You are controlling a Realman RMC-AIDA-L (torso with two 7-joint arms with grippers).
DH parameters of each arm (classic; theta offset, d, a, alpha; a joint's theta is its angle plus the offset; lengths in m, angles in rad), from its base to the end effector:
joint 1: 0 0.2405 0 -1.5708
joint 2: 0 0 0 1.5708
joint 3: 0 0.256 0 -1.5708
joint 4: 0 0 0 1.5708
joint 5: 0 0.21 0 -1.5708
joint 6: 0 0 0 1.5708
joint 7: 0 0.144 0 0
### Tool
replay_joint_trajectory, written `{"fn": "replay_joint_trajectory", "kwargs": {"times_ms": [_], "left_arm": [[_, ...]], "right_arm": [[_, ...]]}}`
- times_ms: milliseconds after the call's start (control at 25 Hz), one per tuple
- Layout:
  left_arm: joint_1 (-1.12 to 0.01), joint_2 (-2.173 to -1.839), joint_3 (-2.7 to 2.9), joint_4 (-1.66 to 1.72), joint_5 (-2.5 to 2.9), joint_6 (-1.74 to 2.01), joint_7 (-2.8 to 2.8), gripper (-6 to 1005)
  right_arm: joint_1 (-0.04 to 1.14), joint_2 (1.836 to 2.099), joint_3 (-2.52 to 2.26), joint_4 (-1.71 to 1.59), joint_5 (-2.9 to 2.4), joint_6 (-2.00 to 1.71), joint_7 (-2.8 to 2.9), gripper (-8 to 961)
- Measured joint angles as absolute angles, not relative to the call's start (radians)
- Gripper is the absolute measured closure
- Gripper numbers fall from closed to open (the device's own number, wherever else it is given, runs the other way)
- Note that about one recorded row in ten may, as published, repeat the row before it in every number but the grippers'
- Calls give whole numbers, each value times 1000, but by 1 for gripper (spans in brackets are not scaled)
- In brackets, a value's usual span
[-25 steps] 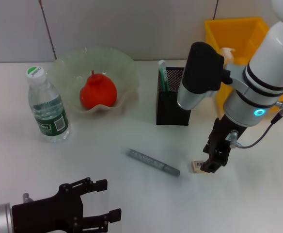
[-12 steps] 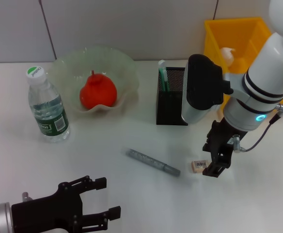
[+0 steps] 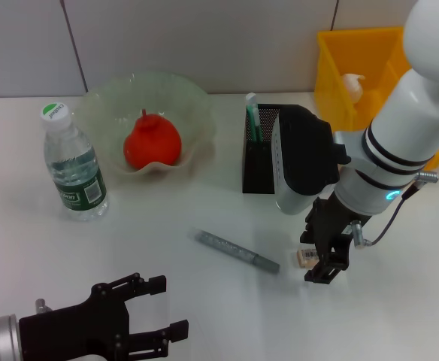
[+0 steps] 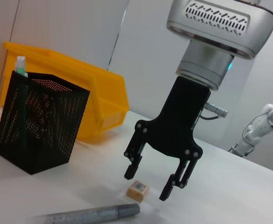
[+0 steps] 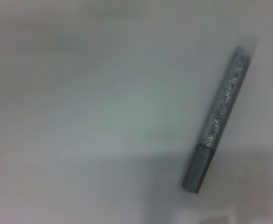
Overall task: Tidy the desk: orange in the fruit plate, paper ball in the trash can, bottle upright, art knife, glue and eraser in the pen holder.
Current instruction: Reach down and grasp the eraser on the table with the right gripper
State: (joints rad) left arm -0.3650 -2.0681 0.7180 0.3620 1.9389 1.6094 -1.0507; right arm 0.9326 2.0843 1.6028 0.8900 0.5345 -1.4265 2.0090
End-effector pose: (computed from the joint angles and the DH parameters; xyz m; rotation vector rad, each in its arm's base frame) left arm -0.3092 0.2433 -0.0433 -2.7284 -0.6916 -0.8504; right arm 0.1535 0.3822 -0.0638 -2.9217 -0.0069 -0.9097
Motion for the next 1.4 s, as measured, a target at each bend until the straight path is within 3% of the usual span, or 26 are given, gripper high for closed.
{"fn": "replay_joint_trajectory", "kwargs": {"times_ms": [440,880,1400], "left_arm": [[-362,-2068,716,362,1939,1609,-1051,138],[-357,-2066,712,362,1939,1614,-1051,139],[-352,-2065,710,362,1939,1617,-1051,139]], "right_arm": [[933,2086,1597,881,535,-1404,1994,321],[937,2086,1595,861,535,-1381,1993,441],[934,2085,1570,858,536,-1368,1992,499]]}}
